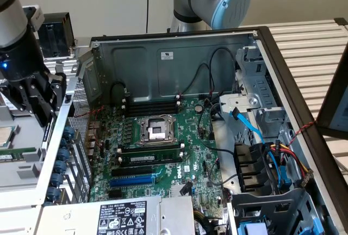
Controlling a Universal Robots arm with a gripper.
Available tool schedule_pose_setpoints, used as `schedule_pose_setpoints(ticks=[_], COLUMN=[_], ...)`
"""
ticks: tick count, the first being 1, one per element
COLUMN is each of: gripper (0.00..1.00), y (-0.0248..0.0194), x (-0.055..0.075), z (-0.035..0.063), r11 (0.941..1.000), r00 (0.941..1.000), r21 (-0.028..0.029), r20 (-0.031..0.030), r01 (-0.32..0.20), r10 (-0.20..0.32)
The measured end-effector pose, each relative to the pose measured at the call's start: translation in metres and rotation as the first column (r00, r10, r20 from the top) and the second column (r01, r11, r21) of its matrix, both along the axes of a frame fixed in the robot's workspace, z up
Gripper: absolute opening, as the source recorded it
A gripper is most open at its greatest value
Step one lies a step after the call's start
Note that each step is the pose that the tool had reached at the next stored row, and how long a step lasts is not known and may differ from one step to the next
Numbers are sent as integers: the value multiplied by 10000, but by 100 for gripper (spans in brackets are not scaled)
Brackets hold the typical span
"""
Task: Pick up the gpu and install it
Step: 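Pick up the gpu and move the gpu toward the slot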
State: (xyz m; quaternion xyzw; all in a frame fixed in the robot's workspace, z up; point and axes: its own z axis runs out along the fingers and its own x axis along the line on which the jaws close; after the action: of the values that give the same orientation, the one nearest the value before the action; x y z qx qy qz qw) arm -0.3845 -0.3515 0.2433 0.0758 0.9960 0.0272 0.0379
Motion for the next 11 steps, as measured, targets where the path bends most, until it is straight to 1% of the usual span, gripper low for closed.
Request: schedule_pose_setpoints(ticks=[4,11], gripper=[47,47], y=[16,63], x=[1,-6], z=[-30,-89], r11=[10000,10000], r00=[10000,10000], r21=[23,24], r20=[-4,-6], r01=[-2,-1], r10=[2,1])
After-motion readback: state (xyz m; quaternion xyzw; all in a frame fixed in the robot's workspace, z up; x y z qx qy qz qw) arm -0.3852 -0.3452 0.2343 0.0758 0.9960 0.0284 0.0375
